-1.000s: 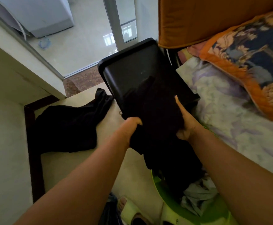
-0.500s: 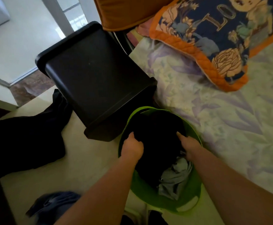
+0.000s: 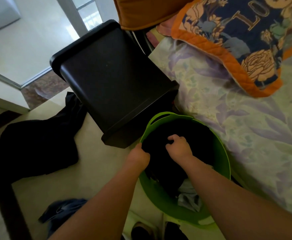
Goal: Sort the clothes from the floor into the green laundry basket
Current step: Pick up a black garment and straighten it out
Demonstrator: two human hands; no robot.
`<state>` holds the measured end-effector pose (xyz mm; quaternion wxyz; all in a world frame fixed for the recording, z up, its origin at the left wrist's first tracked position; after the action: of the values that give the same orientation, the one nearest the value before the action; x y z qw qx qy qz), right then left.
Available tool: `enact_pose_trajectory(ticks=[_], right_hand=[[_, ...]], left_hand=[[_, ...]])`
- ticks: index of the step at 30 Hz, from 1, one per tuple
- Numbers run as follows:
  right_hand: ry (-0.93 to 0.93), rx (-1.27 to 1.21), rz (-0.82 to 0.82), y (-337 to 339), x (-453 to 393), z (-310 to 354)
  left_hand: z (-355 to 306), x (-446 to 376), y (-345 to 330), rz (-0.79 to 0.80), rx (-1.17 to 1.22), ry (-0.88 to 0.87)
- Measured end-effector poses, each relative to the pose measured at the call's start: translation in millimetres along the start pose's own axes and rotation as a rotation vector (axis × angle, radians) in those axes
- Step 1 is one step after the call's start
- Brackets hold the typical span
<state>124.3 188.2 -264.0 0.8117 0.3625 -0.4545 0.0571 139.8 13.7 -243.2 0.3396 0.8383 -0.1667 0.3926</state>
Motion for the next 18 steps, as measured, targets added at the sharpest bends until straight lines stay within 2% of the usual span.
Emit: enact_pose_trajectory(ticks=[8,18], right_hand=[[0.108,0.133,0.005,-75,36,85],[0.250,0.259,0.256,-220,105,205]], left_hand=[[75,11,70,-0.106,0.074,0.056],[262,72,193,-0.269,0.311,0.265]])
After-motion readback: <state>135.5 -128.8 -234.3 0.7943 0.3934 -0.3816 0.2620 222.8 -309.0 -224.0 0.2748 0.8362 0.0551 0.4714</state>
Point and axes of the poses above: each hand's wrist, its own x-axis away from the middle knuckle, its own y-axis out of the back of the hand, z = x × y, the point moved 9 cm from there along -x, towards the middle knuckle, and after that the axes turned 7 degrees about -y, right-handed, at the moved point
